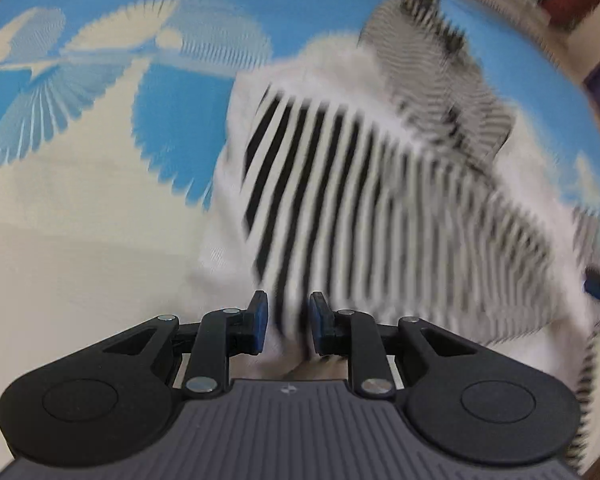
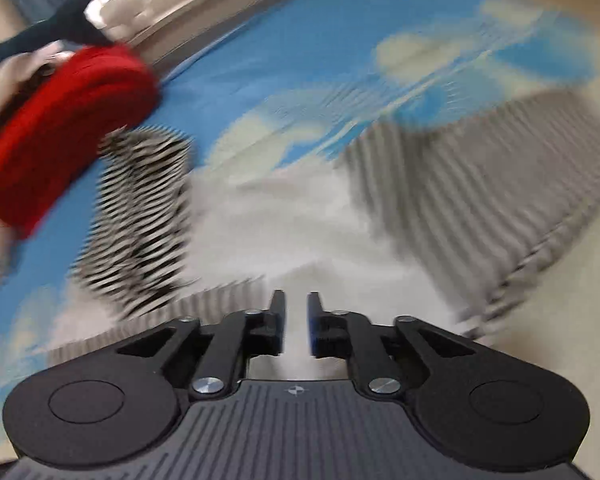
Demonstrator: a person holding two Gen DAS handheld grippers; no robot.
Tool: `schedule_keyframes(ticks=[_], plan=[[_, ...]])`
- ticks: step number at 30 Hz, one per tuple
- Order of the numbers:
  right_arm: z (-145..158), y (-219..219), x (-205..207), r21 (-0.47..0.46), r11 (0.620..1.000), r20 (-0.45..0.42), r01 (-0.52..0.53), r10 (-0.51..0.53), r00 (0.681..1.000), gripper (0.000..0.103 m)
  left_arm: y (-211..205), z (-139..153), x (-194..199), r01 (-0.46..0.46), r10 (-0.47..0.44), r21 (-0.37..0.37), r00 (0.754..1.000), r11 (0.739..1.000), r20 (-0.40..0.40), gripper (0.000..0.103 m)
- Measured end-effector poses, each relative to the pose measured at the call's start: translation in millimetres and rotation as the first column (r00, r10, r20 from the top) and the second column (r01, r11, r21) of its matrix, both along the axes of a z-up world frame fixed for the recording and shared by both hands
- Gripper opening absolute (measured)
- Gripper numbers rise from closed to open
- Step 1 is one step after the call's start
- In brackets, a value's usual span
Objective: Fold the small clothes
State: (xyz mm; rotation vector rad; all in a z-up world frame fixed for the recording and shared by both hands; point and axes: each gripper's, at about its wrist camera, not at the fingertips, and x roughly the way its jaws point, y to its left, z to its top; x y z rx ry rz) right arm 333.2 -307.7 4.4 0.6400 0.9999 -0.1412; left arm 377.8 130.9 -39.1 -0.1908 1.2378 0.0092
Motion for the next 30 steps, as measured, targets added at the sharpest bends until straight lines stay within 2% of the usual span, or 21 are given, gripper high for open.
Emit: schedule_keyframes(ticks=[1, 3, 4, 6, 8, 10, 11, 13, 14, 16, 18, 20, 24, 30], plan=[[-10, 0, 3, 0.012, 1.000, -0.056, -0.014, 0.015, 0.998, 0.025, 2, -8, -2, -0.006, 0.007, 0.020, 1.000, 1.000, -0.026, 0.023], [-22, -3, 2, -0.048, 0.999, -0.155, 0.022, -0.029, 0.987, 0.026, 6, -11, -4, -0.019, 0.020, 0.037, 0.999, 0.999, -0.037, 0.027], [-23, -7, 0, -0.051, 0.997, -0.160, 0.051, -0.059, 0.985, 0.028, 4, -6, -5, -0.018, 0.019, 0.038, 0.999, 0.999, -0.027, 0.026], [-18, -7, 2, -0.049, 0.998, -0.140, 0.036, -0.043, 0.989, 0.030, -5, 7, -7, 0.012, -0.012, 0.031, 1.000, 0.999, 0.027, 0.026], [-17, -7, 6, -0.096, 0.995, -0.151, -0.022, 0.007, 0.989, 0.041, -13, 5, -9, 0.052, -0.052, -0.005, 0.997, 0.999, 0.054, 0.028], [-17, -8, 3, -0.116, 0.993, -0.172, -0.003, -0.018, 0.985, 0.042, -15, -19, -9, 0.052, -0.052, 0.000, 0.998, 0.999, -0.035, 0.027], [-14, -13, 0, -0.109, 0.994, -0.164, 0.022, -0.040, 0.986, 0.042, -17, -19, -11, 0.050, -0.050, 0.011, 0.999, 0.999, -0.014, 0.027], [-6, -18, -2, -0.098, 0.994, -0.128, 0.037, -0.050, 0.990, 0.042, -27, -3, -9, 0.072, -0.071, 0.063, 0.997, 0.995, -0.023, 0.027], [0, -23, -2, -0.104, 0.994, -0.098, 0.037, -0.047, 0.994, 0.042, -33, 11, -11, 0.081, -0.082, 0.075, 0.996, 0.994, 0.018, 0.028], [14, -35, -2, -0.149, 0.988, -0.044, 0.032, -0.039, 0.998, 0.044, -43, 37, -14, 0.104, -0.110, 0.064, 0.989, 0.992, 0.101, 0.031], [25, -48, -4, -0.205, 0.978, -0.012, 0.045, -0.048, 0.999, 0.047, -52, 56, -17, 0.114, -0.117, 0.034, 0.983, 0.993, 0.143, 0.034], [31, -72, -11, -0.246, 0.966, 0.012, 0.080, -0.080, 0.997, 0.047, -62, 69, -21, 0.127, -0.125, 0.000, 0.976, 0.992, 0.179, 0.038], [28, -139, -23, -0.257, 0.944, 0.009, 0.205, -0.209, 0.978, 0.048, -93, 71, -17, 0.161, -0.160, 0.007, 0.971, 0.987, 0.178, 0.038], [19, -230, -50, -0.292, 0.875, 0.014, 0.387, -0.401, 0.916, 0.047, -118, 65, -12, 0.190, -0.192, 0.029, 0.966, 0.981, 0.174, 0.038]])
